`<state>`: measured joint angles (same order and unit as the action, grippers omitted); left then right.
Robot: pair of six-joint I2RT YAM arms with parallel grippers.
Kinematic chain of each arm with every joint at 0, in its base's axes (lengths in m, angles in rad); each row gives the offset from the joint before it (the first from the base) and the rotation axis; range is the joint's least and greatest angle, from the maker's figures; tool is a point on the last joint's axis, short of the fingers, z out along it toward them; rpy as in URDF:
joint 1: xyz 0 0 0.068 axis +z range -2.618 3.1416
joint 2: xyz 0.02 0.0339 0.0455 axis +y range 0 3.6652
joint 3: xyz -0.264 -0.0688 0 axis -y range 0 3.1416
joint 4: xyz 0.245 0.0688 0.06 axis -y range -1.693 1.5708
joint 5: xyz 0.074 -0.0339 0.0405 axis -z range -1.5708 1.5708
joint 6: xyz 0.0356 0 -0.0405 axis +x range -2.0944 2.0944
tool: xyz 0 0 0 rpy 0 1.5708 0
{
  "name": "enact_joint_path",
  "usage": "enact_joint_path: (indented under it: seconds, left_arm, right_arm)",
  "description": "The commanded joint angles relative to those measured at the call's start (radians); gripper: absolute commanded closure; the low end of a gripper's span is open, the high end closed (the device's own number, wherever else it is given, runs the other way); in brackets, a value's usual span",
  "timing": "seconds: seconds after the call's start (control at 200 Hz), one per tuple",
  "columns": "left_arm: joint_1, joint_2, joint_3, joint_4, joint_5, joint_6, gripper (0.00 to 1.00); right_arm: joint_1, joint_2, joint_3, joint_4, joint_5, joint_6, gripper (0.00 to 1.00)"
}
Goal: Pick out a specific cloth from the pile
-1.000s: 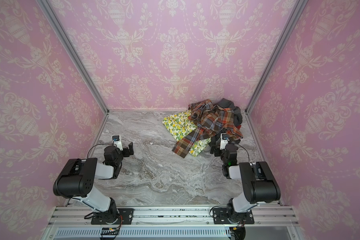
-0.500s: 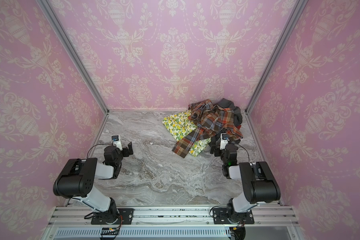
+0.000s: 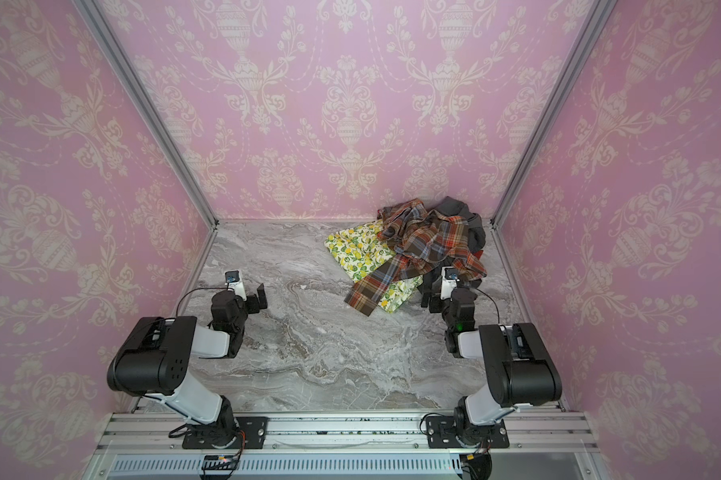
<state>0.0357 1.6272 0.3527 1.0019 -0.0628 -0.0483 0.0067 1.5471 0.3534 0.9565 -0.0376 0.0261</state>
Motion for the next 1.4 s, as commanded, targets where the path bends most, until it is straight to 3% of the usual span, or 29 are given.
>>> enact_joint_path:
  seconds: [0.0,0.355,0.52,0.671,0.786,0.956,1.216,1.396]
  left_arm:
    - [-0.007,0.007,0.010,-0.006,-0.028,0.025,0.01]
    - [-0.014,-0.038,0.015,-0.049,-0.009,0.036,0.01]
    - [-0.042,-0.168,0.104,-0.323,-0.126,0.037,0.01]
    - [-0.106,-0.270,0.207,-0.522,-0.253,-0.009,0.01]
    - [-0.161,-0.311,0.317,-0.685,-0.247,-0.049,0.01]
    - [-0.249,-0.341,0.481,-0.890,-0.149,-0.099,0.01]
    - [-0.463,-0.320,0.579,-1.031,0.024,-0.076,0.02]
    - [-0.564,-0.312,0.583,-1.039,0.116,-0.071,0.02]
  right_arm:
    - [-0.004,0.001,-0.023,0.060,-0.006,0.014,0.00]
    - [0.022,-0.033,-0.133,0.242,0.044,-0.002,0.00]
    - [0.030,-0.132,-0.162,0.204,0.112,0.007,0.00]
    - [0.031,-0.310,-0.108,-0.074,0.206,0.053,0.00]
    - [0.033,-0.425,-0.053,-0.266,0.289,0.115,0.05]
    - [0.032,-0.569,0.044,-0.595,0.361,0.246,0.08]
    - [0.032,-0.587,0.184,-1.010,0.227,0.449,0.14]
    - [0.014,-0.518,0.261,-1.120,0.067,0.539,0.19]
